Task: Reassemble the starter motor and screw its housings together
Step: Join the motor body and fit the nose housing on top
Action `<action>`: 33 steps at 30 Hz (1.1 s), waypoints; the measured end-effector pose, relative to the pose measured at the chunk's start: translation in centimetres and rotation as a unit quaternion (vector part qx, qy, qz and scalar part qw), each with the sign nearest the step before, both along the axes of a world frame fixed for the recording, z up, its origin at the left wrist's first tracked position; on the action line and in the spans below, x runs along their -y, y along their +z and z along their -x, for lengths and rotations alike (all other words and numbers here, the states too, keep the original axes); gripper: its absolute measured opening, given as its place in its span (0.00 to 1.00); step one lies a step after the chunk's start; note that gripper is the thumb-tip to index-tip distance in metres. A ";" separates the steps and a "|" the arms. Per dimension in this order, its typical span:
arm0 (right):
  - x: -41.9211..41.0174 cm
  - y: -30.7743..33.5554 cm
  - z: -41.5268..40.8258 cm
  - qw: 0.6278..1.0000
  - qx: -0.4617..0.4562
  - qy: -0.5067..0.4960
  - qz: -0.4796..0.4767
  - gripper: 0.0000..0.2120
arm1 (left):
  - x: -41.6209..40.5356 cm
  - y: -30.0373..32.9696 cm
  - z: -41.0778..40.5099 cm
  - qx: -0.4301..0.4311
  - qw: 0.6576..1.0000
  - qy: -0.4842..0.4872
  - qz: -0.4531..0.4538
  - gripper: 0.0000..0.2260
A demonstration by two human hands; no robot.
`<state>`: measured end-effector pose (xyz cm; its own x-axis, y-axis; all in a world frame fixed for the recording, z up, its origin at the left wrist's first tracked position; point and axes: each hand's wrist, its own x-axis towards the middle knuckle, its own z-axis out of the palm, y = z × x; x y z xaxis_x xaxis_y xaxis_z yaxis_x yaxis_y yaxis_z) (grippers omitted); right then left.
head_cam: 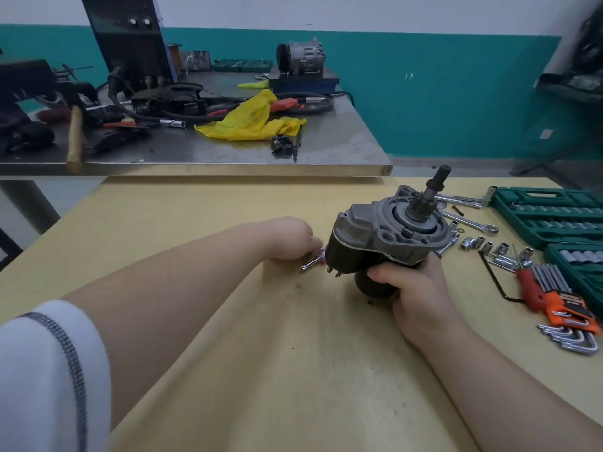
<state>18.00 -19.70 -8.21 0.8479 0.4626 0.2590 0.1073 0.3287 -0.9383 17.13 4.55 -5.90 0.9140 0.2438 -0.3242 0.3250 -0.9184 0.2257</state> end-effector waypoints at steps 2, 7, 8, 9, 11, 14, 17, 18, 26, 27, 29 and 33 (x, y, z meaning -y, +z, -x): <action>0.0 0.0 -0.1 1.000 0.002 0.001 0.005 0.22 | 0.1 0.2 -0.3 -0.011 1.000 0.011 0.011 0.18; -0.2 0.1 -0.1 1.000 0.017 0.020 -0.002 0.22 | 1.1 0.6 -0.9 -0.044 0.999 -0.009 -0.028 0.13; -0.2 0.2 0.0 0.999 0.023 0.028 -0.005 0.22 | 1.4 0.8 -0.9 -0.053 0.998 -0.018 -0.022 0.12; -0.2 0.2 0.0 0.999 0.028 0.034 -0.007 0.22 | 1.7 1.1 -0.8 -0.062 0.997 -0.033 -0.024 0.12; -0.2 0.1 -0.1 0.999 0.028 0.035 -0.012 0.22 | 2.2 1.4 -0.6 -0.072 0.993 -0.078 -0.046 0.11; -0.1 -0.2 -0.3 0.999 0.023 0.031 -0.017 0.23 | 3.3 1.7 0.6 -0.103 0.977 -0.149 -0.114 0.07; -0.1 -0.2 -0.2 0.999 0.015 0.035 -0.017 0.23 | 3.7 1.9 2.6 -0.120 0.963 -0.171 -0.171 0.07; -0.1 -0.2 -0.2 0.999 0.011 0.033 -0.013 0.24 | 3.5 1.8 3.5 -0.108 0.963 -0.164 -0.183 0.09; -1.6 -0.7 0.8 0.999 -0.015 0.034 0.024 0.21 | 3.4 -0.4 13.7 0.000 0.978 -0.140 -0.155 0.07; -2.2 -0.7 0.9 0.999 -0.017 0.028 0.037 0.21 | 3.8 -0.6 14.7 0.011 0.977 -0.149 -0.150 0.06; -3.3 -0.3 1.0 0.998 -0.015 0.018 0.058 0.20 | 4.7 -0.9 15.8 0.022 0.974 -0.165 -0.150 0.06; -6.0 0.5 1.4 0.997 -0.024 0.025 0.071 0.18 | 6.9 -1.4 15.9 0.050 0.969 -0.196 -0.143 0.05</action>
<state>16.60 -13.71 -7.76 0.8331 0.5330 0.1479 0.0480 0.1967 -0.9793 1.24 -2.34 -7.27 0.9778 -0.0615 -0.2004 -0.0717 -0.9965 -0.0435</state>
